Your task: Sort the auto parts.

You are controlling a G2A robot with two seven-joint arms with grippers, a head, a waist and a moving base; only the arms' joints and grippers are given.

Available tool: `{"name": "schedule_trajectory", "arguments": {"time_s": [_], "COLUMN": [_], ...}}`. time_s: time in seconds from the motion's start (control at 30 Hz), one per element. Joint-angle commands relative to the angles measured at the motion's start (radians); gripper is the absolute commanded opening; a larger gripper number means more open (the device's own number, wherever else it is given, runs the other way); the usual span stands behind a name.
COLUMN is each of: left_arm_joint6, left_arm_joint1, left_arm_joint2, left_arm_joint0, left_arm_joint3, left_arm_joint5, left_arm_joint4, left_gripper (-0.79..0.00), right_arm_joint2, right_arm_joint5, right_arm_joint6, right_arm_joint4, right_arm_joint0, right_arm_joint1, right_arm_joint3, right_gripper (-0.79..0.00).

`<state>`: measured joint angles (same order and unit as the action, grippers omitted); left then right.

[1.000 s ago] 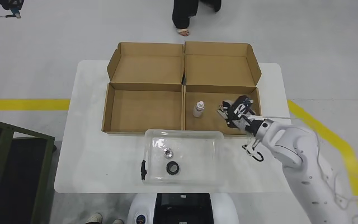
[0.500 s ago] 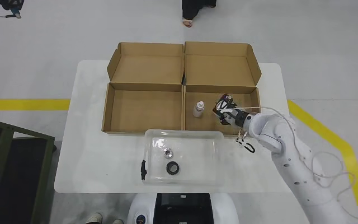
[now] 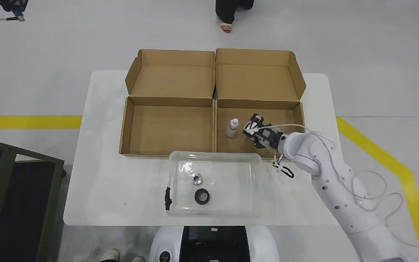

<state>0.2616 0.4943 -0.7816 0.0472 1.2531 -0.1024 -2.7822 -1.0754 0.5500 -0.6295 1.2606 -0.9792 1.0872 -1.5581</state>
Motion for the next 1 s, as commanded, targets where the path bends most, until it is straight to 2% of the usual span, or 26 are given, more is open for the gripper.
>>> {"name": "schedule_trajectory", "arguments": {"time_s": [0.0,0.07,0.1,0.13,0.17,0.53,0.97], "left_arm_joint6": [0.0,0.0,0.0,0.0,0.0,0.0,0.0], "left_arm_joint1": [0.0,0.0,0.0,0.0,0.0,0.0,0.0], "left_arm_joint2": [0.0,0.0,0.0,0.0,0.0,0.0,0.0], "left_arm_joint0": [0.0,0.0,0.0,0.0,0.0,0.0,0.0], "left_arm_joint3": [0.0,0.0,0.0,0.0,0.0,0.0,0.0], "left_arm_joint5": [0.0,0.0,0.0,0.0,0.0,0.0,0.0], "left_arm_joint4": [0.0,0.0,0.0,0.0,0.0,0.0,0.0], "left_gripper": [0.0,0.0,0.0,0.0,0.0,0.0,0.0], "right_arm_joint2": [0.005,0.009,0.011,0.012,0.012,-0.075,-0.157], "right_arm_joint5": [-0.003,-0.005,-0.005,-0.005,-0.007,-0.02,0.066], "right_arm_joint6": [-0.001,-0.002,-0.001,0.0,0.001,0.04,0.018], "right_arm_joint4": [0.0,0.0,0.0,0.0,-0.001,-0.05,-0.142], "right_arm_joint0": [0.003,0.005,0.005,0.007,0.007,-0.052,-0.201], "right_arm_joint1": [0.002,0.003,0.004,0.004,0.005,-0.009,-0.034], "right_arm_joint3": [0.007,0.015,0.019,0.022,0.024,-0.124,-0.4], "right_gripper": [-0.616,-0.566,-0.486,-0.446,-0.437,-0.409,-0.394]}}
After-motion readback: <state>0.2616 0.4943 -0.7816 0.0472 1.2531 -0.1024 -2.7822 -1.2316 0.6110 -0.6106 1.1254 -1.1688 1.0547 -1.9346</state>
